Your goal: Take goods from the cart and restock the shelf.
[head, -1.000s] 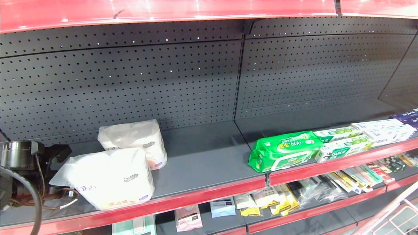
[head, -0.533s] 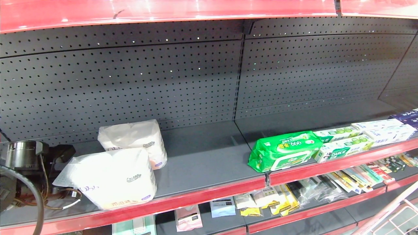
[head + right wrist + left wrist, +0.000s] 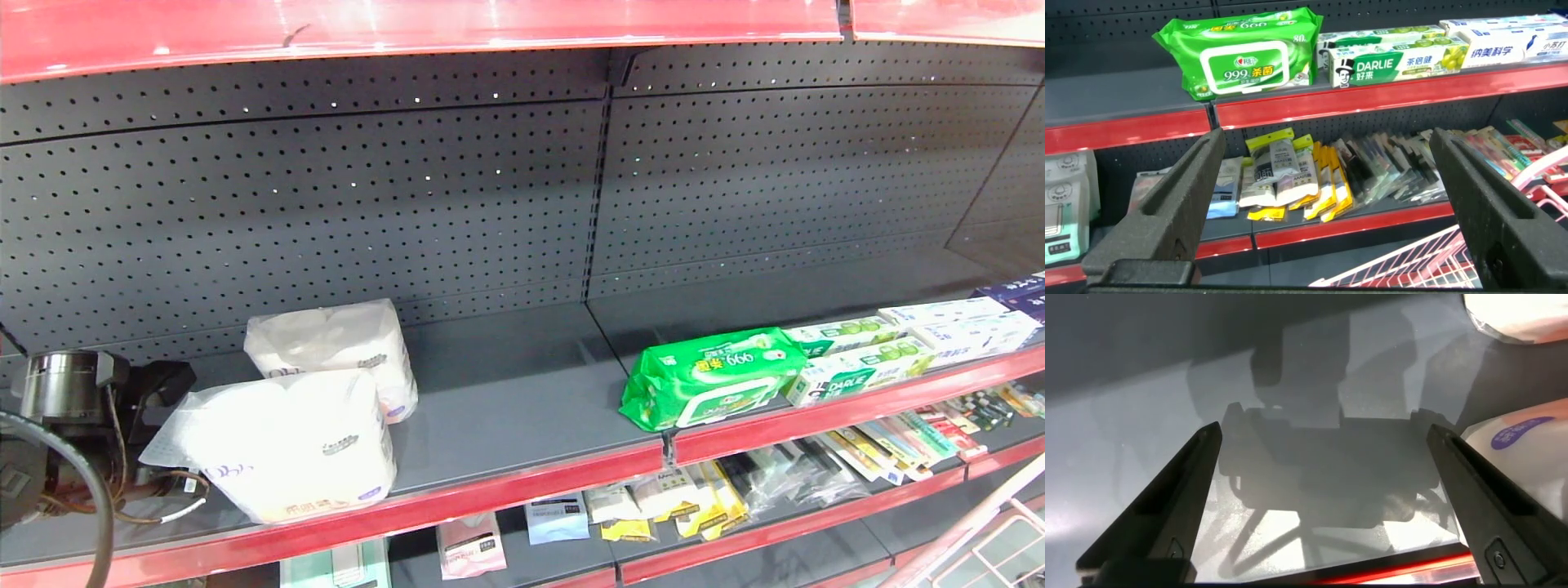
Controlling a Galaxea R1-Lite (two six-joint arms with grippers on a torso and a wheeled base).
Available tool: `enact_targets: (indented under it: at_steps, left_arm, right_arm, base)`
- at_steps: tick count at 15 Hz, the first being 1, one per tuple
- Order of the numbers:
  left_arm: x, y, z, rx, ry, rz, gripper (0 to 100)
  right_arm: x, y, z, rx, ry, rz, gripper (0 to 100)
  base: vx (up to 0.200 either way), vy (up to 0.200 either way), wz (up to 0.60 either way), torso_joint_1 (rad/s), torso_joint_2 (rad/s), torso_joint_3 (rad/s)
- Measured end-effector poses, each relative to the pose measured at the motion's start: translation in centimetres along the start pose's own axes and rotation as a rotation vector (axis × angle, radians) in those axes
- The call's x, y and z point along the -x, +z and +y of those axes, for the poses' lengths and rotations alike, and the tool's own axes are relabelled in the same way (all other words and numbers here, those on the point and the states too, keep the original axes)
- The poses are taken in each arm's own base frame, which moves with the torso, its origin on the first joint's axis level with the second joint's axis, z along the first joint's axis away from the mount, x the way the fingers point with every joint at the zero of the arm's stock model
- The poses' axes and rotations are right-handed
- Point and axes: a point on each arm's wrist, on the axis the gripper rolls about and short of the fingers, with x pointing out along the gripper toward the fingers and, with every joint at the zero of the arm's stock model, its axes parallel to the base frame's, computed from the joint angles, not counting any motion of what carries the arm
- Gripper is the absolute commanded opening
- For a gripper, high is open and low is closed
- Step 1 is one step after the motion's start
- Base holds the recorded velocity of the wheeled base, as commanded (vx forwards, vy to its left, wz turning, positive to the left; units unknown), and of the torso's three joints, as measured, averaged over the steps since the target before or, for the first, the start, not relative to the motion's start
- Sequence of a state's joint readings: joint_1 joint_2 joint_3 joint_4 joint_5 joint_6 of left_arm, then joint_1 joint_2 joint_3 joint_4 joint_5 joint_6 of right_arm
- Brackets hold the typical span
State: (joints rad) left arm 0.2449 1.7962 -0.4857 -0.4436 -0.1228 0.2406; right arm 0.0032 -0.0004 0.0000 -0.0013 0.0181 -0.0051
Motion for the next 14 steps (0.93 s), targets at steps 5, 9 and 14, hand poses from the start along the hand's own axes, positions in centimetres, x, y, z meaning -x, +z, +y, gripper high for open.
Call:
enact_targets:
  at_steps: [5,9,14]
  left_arm:
    - [-0.05,0.09,-0.43,-0.013,-0.013,0.0,100]
    - [-0.07,0.12,-0.63,-0.019,-0.019,0.001,100]
    - [-0.06,0.01,-0.73,-0.02,-0.024,0.013,100]
  right_arm:
    - [0.0,0.0,0.0,0.0,-0.001,0.0,100]
    - [0.0,0.0,0.0,0.0,0.0,0.0,100]
    - [0.0,0.0,0.0,0.0,-0.001,0.0,100]
  base:
    - [0.0,0.0,0.0,0.0,0.0,0.0]
    - [0.0,0.0,0.0,0.0,0.0,0.0]
    - [0.0,0.0,0.0,0.0,0.0,0.0]
